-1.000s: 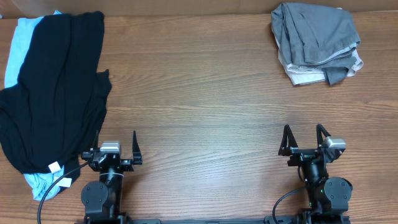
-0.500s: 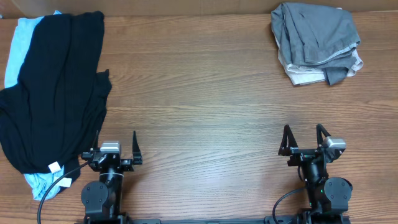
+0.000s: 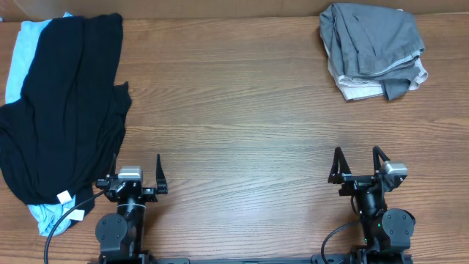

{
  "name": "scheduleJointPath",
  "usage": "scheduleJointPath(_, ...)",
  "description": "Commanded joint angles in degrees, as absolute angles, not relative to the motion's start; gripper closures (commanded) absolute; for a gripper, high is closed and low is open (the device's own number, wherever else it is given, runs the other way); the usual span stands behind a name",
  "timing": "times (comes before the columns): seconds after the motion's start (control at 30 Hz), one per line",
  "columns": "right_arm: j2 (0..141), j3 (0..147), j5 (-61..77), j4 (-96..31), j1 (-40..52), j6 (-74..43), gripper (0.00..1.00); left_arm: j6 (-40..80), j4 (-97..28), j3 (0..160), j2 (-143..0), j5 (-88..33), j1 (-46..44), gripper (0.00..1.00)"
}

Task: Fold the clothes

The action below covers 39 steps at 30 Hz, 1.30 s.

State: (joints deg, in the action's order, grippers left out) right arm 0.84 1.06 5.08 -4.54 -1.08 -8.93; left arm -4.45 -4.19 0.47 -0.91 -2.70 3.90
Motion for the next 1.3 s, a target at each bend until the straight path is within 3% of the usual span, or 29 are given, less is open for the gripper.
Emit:
scheduleJointPath(0.0, 0.2, 0.4, 4.6, -4.3, -0.8, -8.5, 0.0, -3.7, -4.3, 0.3, -0.3, -1.9, 4.2, 0.0)
scheduleJointPath(1.27, 0.2, 0.5, 4.6, -1.7, -0.8, -8.5, 0.0, -3.7, -4.0, 0.3, -0.3, -1.9, 4.2, 0.0)
